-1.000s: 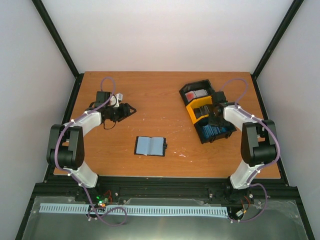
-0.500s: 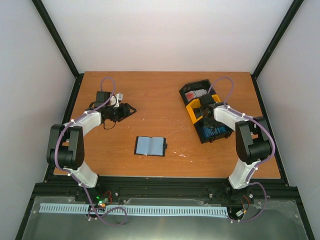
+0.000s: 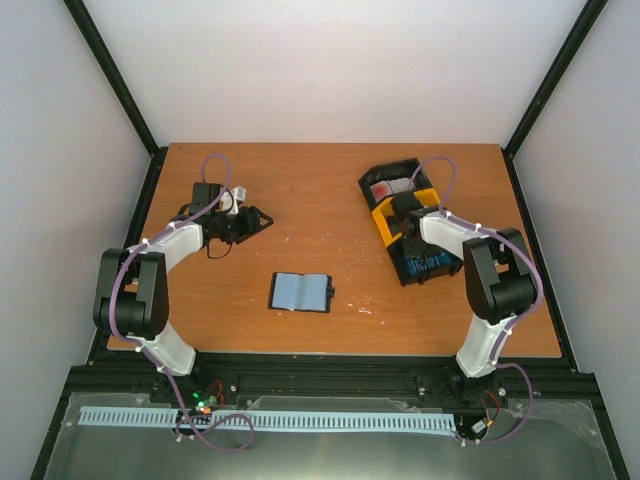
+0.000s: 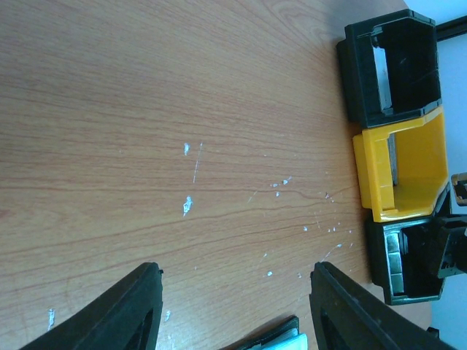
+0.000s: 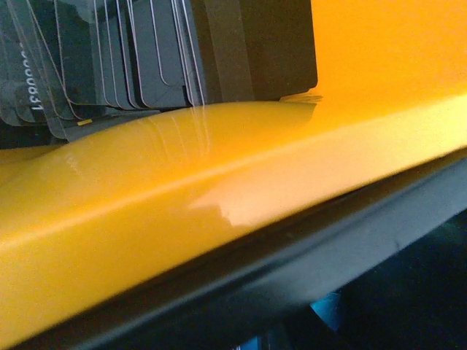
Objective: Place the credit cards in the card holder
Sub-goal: Pick up the credit card from the storage box.
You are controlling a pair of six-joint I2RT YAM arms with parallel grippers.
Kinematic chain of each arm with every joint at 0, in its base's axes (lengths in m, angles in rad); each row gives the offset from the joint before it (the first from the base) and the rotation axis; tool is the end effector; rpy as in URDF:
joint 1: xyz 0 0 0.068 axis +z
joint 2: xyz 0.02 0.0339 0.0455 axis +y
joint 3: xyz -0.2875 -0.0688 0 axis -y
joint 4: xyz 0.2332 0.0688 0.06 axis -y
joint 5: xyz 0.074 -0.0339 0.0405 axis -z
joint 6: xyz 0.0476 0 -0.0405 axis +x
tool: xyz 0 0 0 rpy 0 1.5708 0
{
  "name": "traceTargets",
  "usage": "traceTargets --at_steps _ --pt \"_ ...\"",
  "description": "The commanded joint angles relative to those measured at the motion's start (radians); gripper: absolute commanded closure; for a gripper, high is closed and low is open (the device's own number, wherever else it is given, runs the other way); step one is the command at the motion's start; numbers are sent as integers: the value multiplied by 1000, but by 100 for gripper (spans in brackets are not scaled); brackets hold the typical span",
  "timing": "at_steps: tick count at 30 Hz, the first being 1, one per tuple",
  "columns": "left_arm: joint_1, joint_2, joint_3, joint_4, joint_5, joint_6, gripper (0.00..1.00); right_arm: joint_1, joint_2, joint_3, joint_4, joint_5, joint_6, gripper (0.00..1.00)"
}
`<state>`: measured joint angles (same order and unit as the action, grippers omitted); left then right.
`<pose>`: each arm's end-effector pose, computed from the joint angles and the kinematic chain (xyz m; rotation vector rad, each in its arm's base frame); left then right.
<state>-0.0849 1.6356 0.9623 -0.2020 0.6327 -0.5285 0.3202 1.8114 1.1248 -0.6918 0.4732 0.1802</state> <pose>0.3268 -0.0561 0.2156 -0.2575 2.4745 -1.0414 0.3193 0.0830 0.1771 -0.1300 2.7805 -0.5836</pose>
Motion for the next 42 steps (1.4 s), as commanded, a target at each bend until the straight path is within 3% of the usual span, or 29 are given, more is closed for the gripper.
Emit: traceTargets --at_steps 1,17,33,37,42 --pt "10 17 24 20 12 19 43 20 30 22 24 59 4 80" --pt "11 26 27 27 21 16 43 37 -18 47 1 261 19 89" --pt "13 22 18 26 21 22 43 -7 -13 26 -6 275 68 89" --pt "13 21 18 25 21 24 43 -31 -29 16 7 189 61 88" --pt "13 20 18 24 20 24 43 -76 -61 8 52 -76 32 81"
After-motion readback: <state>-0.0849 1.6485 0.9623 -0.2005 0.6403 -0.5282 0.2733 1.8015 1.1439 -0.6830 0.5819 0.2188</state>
